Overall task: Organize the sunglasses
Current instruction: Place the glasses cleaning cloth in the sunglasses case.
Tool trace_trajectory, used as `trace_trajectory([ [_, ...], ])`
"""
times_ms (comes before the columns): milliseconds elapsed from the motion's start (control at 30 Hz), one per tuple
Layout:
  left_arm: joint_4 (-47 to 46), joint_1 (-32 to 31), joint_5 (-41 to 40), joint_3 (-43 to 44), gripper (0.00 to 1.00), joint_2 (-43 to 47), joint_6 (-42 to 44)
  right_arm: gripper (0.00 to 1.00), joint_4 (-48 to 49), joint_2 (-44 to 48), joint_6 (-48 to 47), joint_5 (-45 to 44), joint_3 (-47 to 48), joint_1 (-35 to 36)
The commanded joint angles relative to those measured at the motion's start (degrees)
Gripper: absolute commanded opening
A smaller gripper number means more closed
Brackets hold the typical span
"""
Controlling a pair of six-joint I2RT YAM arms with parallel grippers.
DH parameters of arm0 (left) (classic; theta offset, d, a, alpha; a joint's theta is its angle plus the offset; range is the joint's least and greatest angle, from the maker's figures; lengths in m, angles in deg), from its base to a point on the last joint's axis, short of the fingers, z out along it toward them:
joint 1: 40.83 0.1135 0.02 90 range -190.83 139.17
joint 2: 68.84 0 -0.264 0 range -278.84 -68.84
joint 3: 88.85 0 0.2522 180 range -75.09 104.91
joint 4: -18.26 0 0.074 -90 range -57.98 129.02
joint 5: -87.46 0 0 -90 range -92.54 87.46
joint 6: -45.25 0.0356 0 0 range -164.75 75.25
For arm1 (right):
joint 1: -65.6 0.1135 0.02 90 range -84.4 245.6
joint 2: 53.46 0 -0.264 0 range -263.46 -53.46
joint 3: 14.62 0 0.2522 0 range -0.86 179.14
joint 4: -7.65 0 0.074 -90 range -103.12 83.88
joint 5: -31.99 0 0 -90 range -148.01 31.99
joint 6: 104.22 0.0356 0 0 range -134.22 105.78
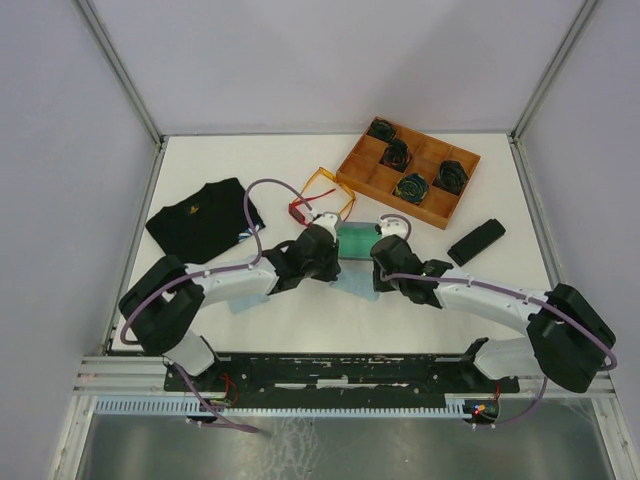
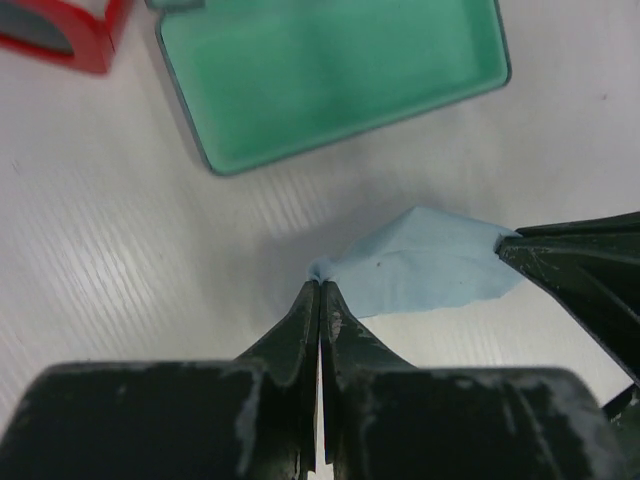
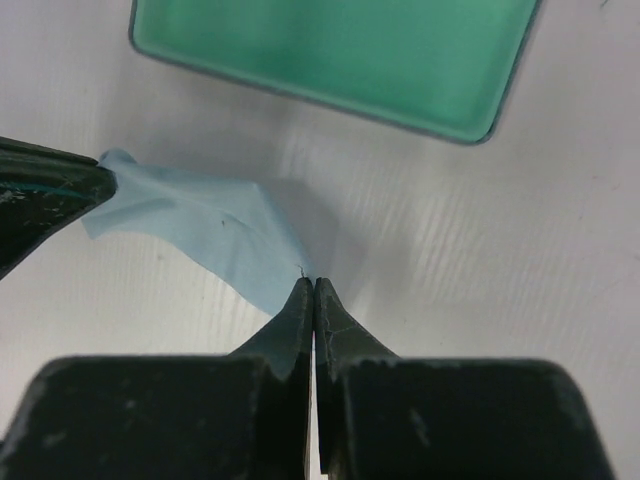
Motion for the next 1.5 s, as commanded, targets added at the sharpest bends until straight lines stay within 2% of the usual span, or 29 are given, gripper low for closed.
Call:
trace_trajectory([
  [0,-4.1,2.5,-1.1,5.5,0.03,-3.4,5.3,0.0,4.0,-2.0,-4.3,-1.3,4.0,-3.8],
  [300,-5.4,5.3,-1.3,12.4,0.03,-11.9,8.9,0.0,6.6,-7.6,-8.5,1.8,8.5,-11.1],
  [533,-4.2,6.6,-0.3,16.9,0.03,-14.9,10.8,0.0,6.5,-11.1,-10.8,2.2,12.0,-13.7],
  [1000,-0.4,8.3,-0.4,22.2,0.03,-19.2,12.2,0.0,6.6,-15.3,-12.0,1.4,15.4,-15.5],
  [1467,-0.7,8.5,-0.1,20.9,0.03,-18.6,12.2,0.0,8.4,-16.7,-11.3,2.1,16.2,-16.5],
])
